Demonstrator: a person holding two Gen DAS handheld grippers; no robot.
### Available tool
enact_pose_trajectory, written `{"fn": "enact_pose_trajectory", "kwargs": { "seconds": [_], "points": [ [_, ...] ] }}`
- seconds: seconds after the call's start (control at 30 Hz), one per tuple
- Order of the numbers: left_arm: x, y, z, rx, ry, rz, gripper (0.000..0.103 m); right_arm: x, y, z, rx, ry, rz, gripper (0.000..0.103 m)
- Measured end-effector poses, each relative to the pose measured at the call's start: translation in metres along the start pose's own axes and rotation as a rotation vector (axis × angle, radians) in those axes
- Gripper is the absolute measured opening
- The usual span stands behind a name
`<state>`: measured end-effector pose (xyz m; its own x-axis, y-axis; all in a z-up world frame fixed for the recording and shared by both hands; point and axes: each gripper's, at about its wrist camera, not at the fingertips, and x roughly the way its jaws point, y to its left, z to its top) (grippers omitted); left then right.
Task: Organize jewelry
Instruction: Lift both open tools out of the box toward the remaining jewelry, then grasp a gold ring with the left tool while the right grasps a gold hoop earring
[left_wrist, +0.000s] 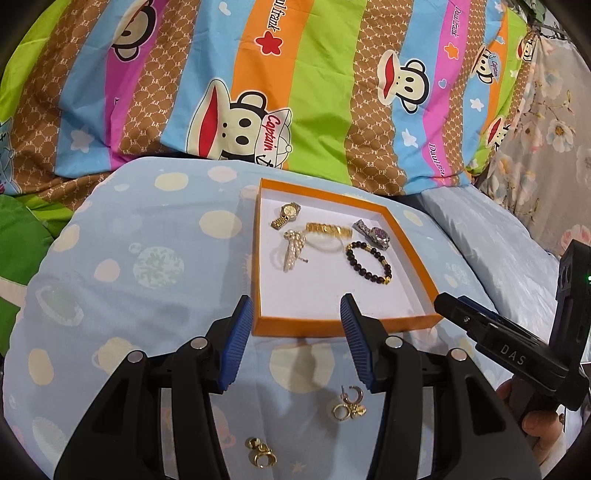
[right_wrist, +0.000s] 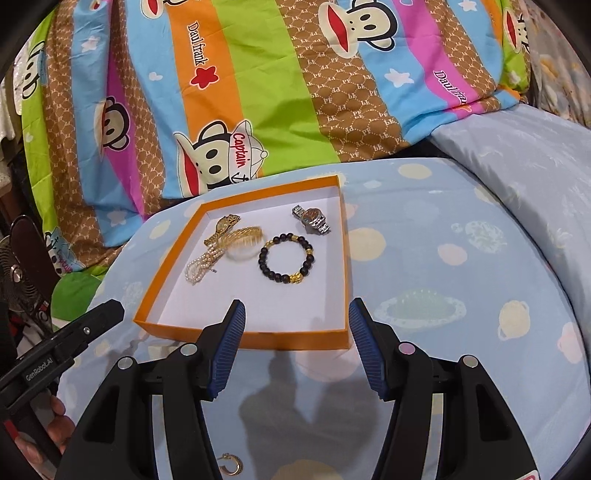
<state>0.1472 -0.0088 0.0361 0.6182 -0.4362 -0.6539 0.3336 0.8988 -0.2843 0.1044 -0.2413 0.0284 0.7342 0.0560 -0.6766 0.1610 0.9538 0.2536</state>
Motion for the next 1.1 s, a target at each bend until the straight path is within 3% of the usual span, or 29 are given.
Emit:
{"fn": "enact_pose_trajectory", "kwargs": {
  "seconds": [0.47,0.77,1.1],
  "points": [
    [-0.016,0.000,-0.035,0.012,0.019,0.010,0.047,-0.031,0.021,-0.046,-0.065,-0.005,-0.030,0.058],
    [-0.029,-0.001,-0.064,0.030,0.057,0.002,0.047,-0.041,0.030,-0.090,-0.094,0.063,-0.017,0.058],
    [-0.041,0.006,-0.086,0.046,0.074,0.032,0.047,-0.042,0.042,-0.102,-0.129,0.084,-0.021,0.058]
  ]
}}
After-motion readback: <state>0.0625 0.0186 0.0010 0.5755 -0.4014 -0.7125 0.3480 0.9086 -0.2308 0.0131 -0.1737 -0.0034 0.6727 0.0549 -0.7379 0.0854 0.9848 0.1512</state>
